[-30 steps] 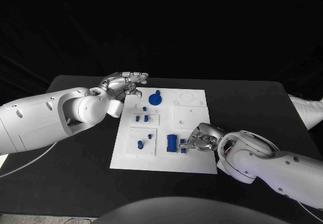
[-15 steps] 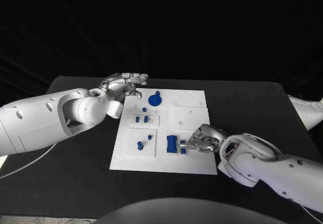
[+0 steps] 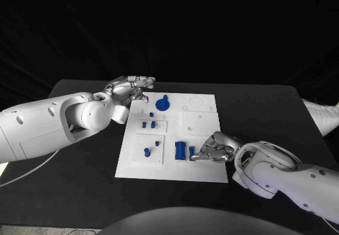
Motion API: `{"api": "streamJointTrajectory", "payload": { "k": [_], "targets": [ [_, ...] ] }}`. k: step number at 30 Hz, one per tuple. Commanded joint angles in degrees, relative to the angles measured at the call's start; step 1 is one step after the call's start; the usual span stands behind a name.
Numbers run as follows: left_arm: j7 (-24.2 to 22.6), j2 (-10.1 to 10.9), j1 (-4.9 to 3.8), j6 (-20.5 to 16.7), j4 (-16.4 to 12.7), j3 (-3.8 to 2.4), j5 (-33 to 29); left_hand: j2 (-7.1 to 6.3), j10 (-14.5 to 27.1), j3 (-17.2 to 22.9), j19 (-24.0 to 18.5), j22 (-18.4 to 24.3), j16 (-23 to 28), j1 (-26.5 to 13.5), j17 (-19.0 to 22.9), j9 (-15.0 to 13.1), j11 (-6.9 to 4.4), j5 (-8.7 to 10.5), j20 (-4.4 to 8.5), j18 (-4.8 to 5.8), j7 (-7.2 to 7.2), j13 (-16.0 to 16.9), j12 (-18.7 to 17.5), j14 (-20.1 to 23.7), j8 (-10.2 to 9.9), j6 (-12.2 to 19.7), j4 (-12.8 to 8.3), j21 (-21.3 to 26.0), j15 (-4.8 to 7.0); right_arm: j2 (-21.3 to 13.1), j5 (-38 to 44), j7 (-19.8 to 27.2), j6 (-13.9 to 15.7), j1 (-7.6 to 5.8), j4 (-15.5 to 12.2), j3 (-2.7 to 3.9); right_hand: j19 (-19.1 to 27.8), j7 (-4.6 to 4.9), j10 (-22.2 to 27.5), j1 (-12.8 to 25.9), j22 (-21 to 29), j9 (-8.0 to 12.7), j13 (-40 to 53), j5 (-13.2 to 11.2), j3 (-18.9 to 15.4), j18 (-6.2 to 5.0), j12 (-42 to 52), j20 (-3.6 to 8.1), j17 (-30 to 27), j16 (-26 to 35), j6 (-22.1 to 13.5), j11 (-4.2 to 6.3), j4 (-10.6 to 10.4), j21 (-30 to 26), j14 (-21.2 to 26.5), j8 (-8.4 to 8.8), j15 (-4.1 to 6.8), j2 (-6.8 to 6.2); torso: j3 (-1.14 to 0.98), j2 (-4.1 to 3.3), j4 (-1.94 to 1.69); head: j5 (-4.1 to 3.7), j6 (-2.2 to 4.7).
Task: Assemble the parts on the task board
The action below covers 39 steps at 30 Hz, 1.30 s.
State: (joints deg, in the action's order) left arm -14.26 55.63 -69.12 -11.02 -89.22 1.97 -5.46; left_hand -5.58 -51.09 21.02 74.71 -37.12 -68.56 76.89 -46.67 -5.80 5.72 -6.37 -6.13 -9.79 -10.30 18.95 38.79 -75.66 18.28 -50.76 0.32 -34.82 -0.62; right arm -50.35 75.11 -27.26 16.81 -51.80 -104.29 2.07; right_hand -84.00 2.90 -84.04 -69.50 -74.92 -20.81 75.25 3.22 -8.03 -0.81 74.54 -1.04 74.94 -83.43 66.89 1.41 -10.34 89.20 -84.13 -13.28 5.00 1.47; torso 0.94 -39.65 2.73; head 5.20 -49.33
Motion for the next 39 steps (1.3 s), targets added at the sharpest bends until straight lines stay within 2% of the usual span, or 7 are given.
{"api": "streamJointTrajectory", "payload": {
  "k": [1,9,18,27,32,39],
  "targets": [
    [-0.24,-0.04,-0.02,1.02,-0.04,-0.03,0.25,0.25,0.36,0.32,-0.4,0.05,0.12,0.17,0.1,-0.07,-0.14,-0.2,0.02,-0.57,0.0,-0.09,0.33,0.26,0.28,0.54,-0.02,0.21,-0.02,-0.04,0.18,0.5,-1.41,0.14,-0.27,-0.01,-5.76,-0.3,-1.06,-0.85,-14.27,-0.05,7.19,-0.2,0.07,0.6,-0.22,0.15,6.04,-0.06,-0.3,0.2,0.36,0.16,-4.14,-0.12,0.3,0.34,0.01,0.01,0.0,-0.01,0.01],
    [-0.22,-0.02,-0.02,1.0,-0.05,-0.03,0.25,0.25,0.36,0.32,-0.4,0.05,0.12,0.17,0.1,-0.07,-0.14,-0.2,0.02,-0.57,0.0,-0.09,0.33,0.26,0.28,0.54,-0.02,0.21,-0.02,-0.01,0.48,0.18,-1.56,0.21,0.07,-0.01,-5.76,-0.29,-1.08,-1.14,-14.27,-0.05,7.22,-0.17,0.07,0.6,-0.17,0.14,6.08,-0.09,-0.28,0.2,0.55,0.16,-4.15,-0.15,0.29,0.55,0.08,0.0,-0.05,-0.12,-0.01],
    [-0.22,-0.02,-0.02,1.0,-0.06,-0.03,0.25,0.25,0.36,0.32,-0.4,0.05,0.12,0.17,0.1,-0.07,-0.14,-0.2,0.02,-0.57,0.0,-0.09,0.33,0.26,0.28,0.54,-0.02,0.21,-0.02,0.24,1.1,-0.69,-2.35,0.21,0.8,-0.01,-5.77,-0.29,-1.1,-1.43,-14.32,-0.04,7.26,-0.11,0.14,0.61,-0.14,0.13,6.09,-0.08,-0.27,0.19,0.66,0.2,-4.15,-0.18,0.28,1.3,0.06,0.0,-0.06,-0.16,-0.14],
    [-0.2,-0.06,-0.02,1.03,-0.07,-0.03,0.25,0.25,0.36,0.32,-0.4,0.05,0.12,0.17,0.1,-0.07,-0.14,-0.2,0.02,-0.57,0.0,-0.09,0.33,0.26,0.28,0.54,-0.02,0.21,-0.02,1.2,1.89,-2.35,-4.24,0.21,1.63,-0.01,-5.78,-0.44,-1.12,-3.62,-14.34,0.0,7.3,-0.23,0.66,0.61,-0.13,0.17,6.09,-0.07,-0.36,0.32,2.23,0.21,-4.15,-0.23,0.36,2.33,0.03,-0.02,-0.05,-0.24,-0.16],
    [-0.18,-0.08,-0.02,1.03,-0.07,-0.03,0.25,0.25,0.36,0.32,-0.4,0.05,0.12,0.17,0.1,-0.07,-0.14,-0.2,0.02,-0.57,0.0,-0.09,0.33,0.26,0.28,0.54,-0.02,0.21,-0.02,1.37,2.23,-2.78,-4.7,0.21,1.74,-0.01,-5.77,-0.44,-1.12,-4.03,-14.3,0.02,7.31,-0.23,0.72,0.6,-0.13,0.18,6.06,-0.04,-0.39,0.33,2.61,0.18,-4.14,-0.22,0.37,2.34,0.08,0.05,-0.07,-0.25,-0.15],
    [-0.16,-0.06,-0.02,1.04,-0.05,-0.03,0.25,0.27,0.42,0.4,-0.44,0.04,0.09,0.16,0.09,-0.07,-0.13,-0.19,0.0,-0.57,-0.01,-0.14,0.41,0.29,0.38,0.64,-0.03,0.23,-0.03,0.75,1.53,-0.88,-2.94,0.21,1.11,-0.01,-5.74,-0.17,-1.11,-2.02,-14.22,0.08,7.31,-0.16,-0.76,0.58,-0.21,0.09,6.03,0.0,-0.43,0.1,1.85,0.12,-4.13,-0.23,0.22,1.42,0.06,0.08,-0.07,-0.18,-0.01]
  ]
}}
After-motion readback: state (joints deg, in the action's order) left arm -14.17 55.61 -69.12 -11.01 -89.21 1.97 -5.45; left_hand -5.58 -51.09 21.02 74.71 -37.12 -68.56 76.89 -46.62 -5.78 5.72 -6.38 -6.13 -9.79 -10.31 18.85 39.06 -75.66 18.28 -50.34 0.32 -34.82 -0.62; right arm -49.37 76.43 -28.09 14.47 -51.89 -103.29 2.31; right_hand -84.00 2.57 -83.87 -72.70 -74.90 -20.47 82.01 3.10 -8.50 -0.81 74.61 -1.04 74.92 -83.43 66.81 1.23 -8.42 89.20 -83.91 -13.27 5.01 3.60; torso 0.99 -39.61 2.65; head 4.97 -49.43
